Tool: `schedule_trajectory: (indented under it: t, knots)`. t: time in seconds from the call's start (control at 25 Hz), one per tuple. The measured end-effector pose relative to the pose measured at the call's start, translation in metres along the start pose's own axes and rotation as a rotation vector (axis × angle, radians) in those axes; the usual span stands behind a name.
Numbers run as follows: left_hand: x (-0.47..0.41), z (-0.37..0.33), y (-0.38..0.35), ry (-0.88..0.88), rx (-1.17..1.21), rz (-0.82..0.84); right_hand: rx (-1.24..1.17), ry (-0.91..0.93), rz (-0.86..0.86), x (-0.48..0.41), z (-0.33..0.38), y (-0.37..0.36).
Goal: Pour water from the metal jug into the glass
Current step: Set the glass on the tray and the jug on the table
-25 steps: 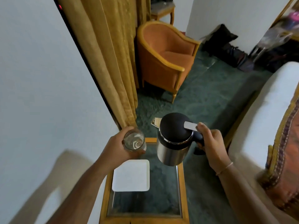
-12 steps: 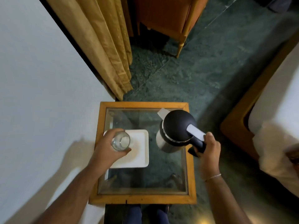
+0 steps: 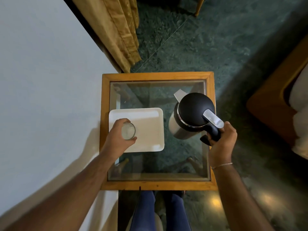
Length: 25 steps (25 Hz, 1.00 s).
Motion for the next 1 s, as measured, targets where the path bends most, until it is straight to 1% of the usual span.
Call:
schedule_trajectory:
  t: [0.04,0.12,0.16,0.2,0.44,0.52,0.6,0.64,0.72,0.84,0.92,1.0]
  knots:
    - [-0.004,0.003,-0.002,0.008,-0.011,0.0,0.05,0.064,-0.062,-0.002,-0.001,-0.001]
    - [-0.011,0.005,-0.007,0.013,-0.042,0.005,-0.008,0.043,-0.156,-0.002,-0.01,0.002]
    - [-0.014,0.006,-0.009,0.017,-0.055,0.009,-0.073,-0.016,-0.164,-0.005,-0.016,0.002]
    - [-0.016,0.006,-0.011,0.024,-0.065,0.014,-0.083,-0.03,-0.158,-0.007,-0.02,0.002]
    - [-0.019,0.005,-0.022,0.043,-0.073,0.016,-0.003,-0.017,-0.152,-0.008,-0.026,0.002]
    - [-0.019,0.006,-0.024,0.054,-0.073,0.017,-0.041,-0.021,-0.175,-0.01,-0.028,0.002]
    - [-0.021,0.006,-0.025,0.061,-0.063,0.01,-0.089,-0.084,-0.202,-0.01,-0.031,0.001]
    - [-0.021,0.007,-0.026,0.068,-0.055,0.005,-0.112,-0.073,-0.2,-0.009,-0.033,0.001]
    - [-0.021,0.006,-0.027,0.074,-0.047,-0.002,-0.027,0.018,-0.178,-0.01,-0.039,0.002]
    - [-0.023,0.006,-0.029,0.072,-0.052,-0.018,0.308,0.116,-0.151,-0.018,-0.057,0.005]
    - [-0.024,0.006,-0.03,0.07,-0.057,-0.026,0.351,0.123,-0.155,-0.02,-0.065,0.007]
    - [-0.026,0.006,-0.032,0.063,-0.061,-0.032,0.305,0.102,-0.173,-0.02,-0.069,0.009]
Point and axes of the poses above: each hand's wrist, its own x-axis away from the middle knuckle, its own y-axis out of the back of the hand, z = x × y, the point moved 3 cm from there along -x, towards the middle knuckle, and after that the axes turned 5 degrees about z, right-handed, at the moved point
